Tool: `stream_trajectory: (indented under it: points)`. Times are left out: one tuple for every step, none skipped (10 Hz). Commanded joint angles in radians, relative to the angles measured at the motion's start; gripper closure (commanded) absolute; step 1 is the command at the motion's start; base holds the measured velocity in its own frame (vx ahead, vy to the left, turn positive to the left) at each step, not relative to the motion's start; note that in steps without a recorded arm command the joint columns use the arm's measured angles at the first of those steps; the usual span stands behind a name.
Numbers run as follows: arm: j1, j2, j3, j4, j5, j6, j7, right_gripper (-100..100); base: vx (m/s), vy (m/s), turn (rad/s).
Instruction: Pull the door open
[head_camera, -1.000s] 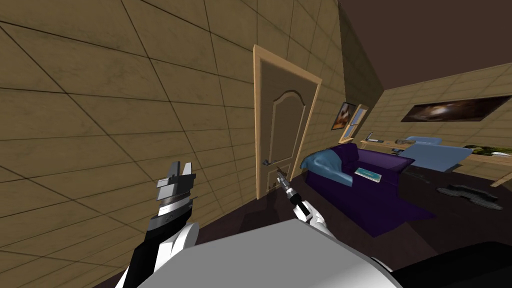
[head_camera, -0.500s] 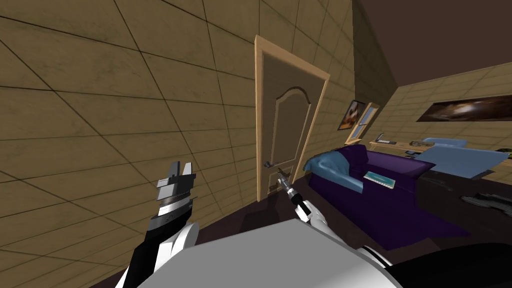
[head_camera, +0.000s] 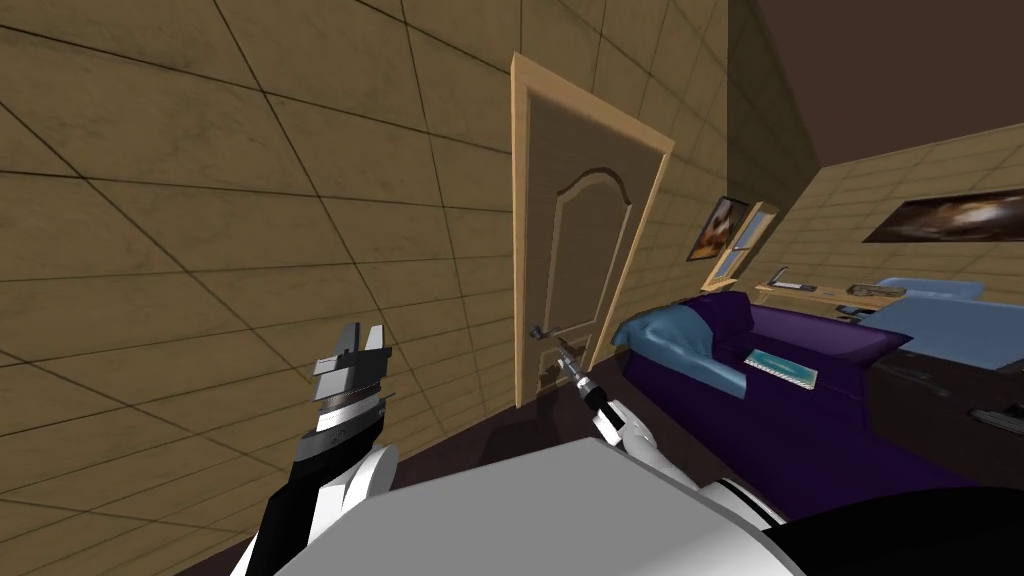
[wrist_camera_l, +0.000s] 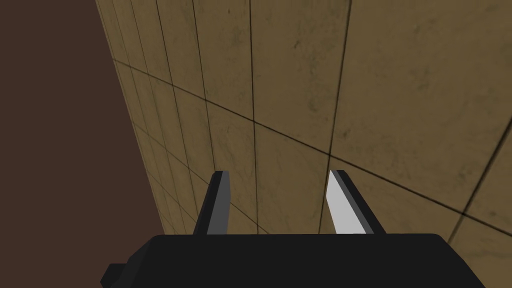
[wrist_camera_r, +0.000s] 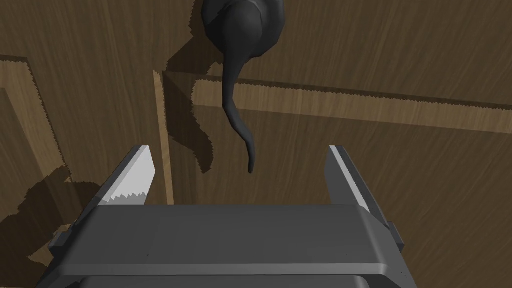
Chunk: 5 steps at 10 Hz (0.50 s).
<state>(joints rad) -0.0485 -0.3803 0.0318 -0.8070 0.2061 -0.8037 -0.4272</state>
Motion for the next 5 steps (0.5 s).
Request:
stream_trajectory:
  points:
    - [0.007,-0.014,-0.019,0.021,-0.015,-0.016,-0.002,-100,0.106,0.034,0.239]
    - [0.010,-0.020,-0.025,0.029,-0.020,-0.022,-0.003,-100,0.185,0.056,0.185]
    - [0.016,-0.031,-0.041,0.046,-0.032,-0.035,-0.004,-100,0.202,0.058,0.171]
    - [0.022,-0.044,-0.057,0.065,-0.044,-0.049,-0.006,-100,0.190,0.101,0.273]
    - [0.029,-0.056,-0.072,0.083,-0.056,-0.063,-0.007,-100,0.205,0.087,0.276]
